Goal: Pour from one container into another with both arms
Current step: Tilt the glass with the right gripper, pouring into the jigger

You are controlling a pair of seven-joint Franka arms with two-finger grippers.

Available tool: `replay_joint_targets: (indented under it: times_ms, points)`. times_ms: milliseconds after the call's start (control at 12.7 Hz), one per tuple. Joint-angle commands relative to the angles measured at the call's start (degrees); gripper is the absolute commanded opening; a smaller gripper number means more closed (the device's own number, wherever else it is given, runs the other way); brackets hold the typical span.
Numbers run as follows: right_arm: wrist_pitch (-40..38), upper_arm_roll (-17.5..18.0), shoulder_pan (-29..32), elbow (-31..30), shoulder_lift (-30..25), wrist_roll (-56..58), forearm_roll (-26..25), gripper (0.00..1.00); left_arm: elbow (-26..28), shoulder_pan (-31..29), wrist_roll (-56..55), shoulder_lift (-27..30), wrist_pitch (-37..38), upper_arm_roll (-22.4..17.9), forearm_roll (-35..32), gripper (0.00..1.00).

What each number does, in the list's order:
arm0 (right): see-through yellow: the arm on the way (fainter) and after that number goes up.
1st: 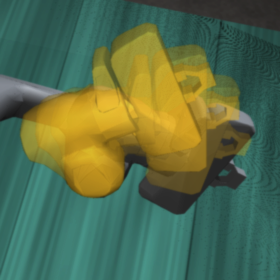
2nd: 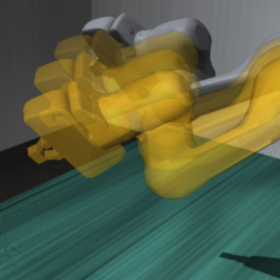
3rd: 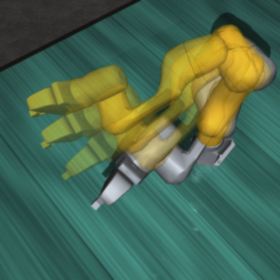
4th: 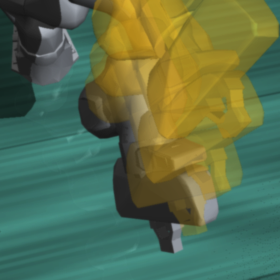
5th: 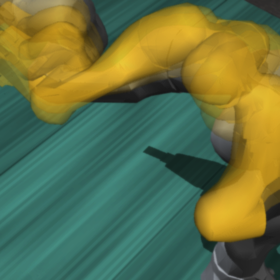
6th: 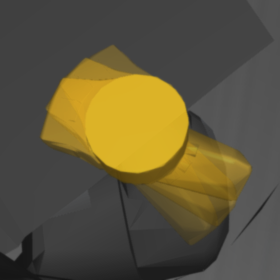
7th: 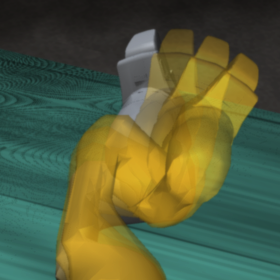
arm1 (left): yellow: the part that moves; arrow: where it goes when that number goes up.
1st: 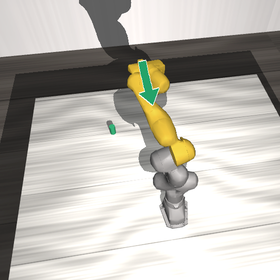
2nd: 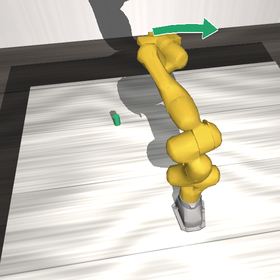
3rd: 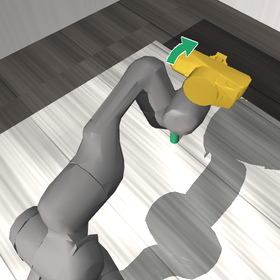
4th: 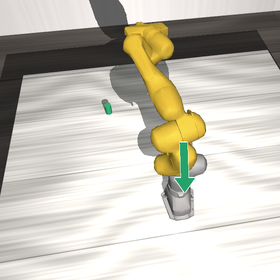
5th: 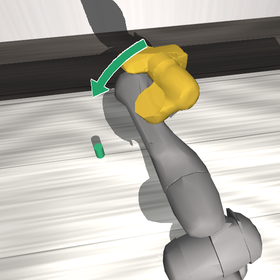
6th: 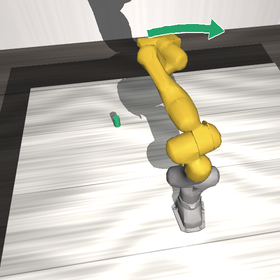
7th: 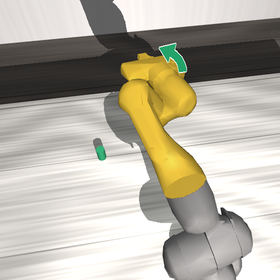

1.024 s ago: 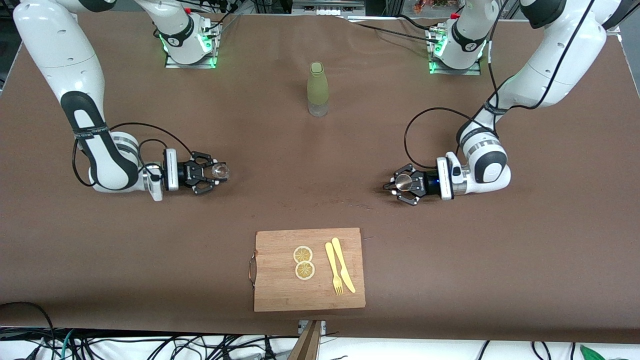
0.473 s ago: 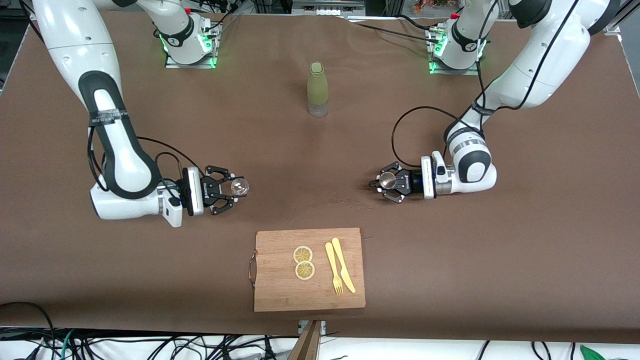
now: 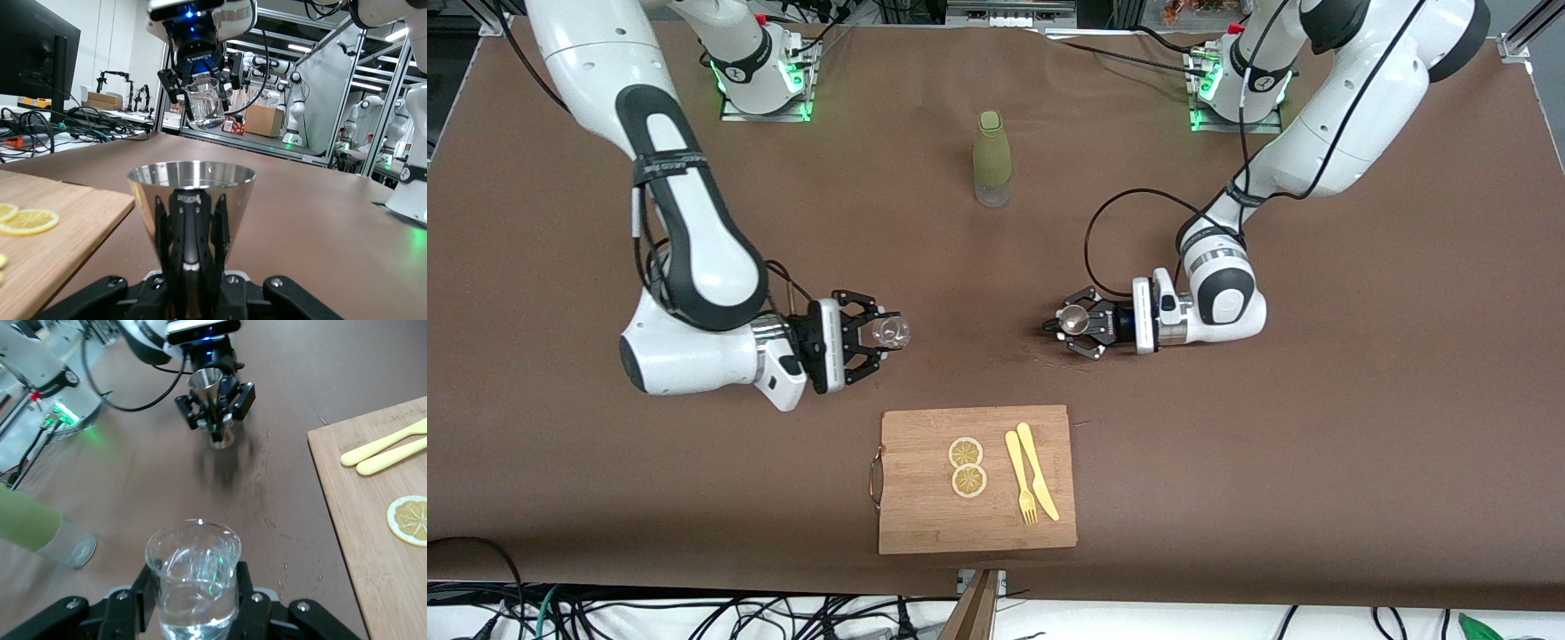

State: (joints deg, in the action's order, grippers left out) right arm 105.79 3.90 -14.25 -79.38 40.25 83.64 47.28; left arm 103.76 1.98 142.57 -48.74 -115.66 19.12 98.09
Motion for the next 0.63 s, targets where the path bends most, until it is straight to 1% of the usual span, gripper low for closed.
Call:
replay_joint_targets:
  times_ms: [0, 236, 394, 551]
  points:
    - [3.61, -0.3, -4.1, 2.47, -0.08, -8.99, -3.59, 0.09, -3.39, 2.5, -1.33, -1.09, -2.97, -0.05, 2.71, 0.0]
    - [8.54, -0.3, -8.15, 2.65, -0.08, -14.55, -5.44, 0.09, -5.94, 5.66, -1.33, -1.53, -8.6, -0.05, 3.16, 0.0]
    - [10.05, -0.38, -10.52, 3.08, -0.08, -20.07, -8.77, 0.09, -7.87, 7.15, -1.33, -2.41, -10.97, -0.05, 3.24, 0.0]
    - [10.14, -0.3, -12.11, 5.19, 0.27, -24.74, -12.2, 0.09, -8.58, 8.56, -1.24, -2.76, -14.14, -0.05, 3.51, 0.0]
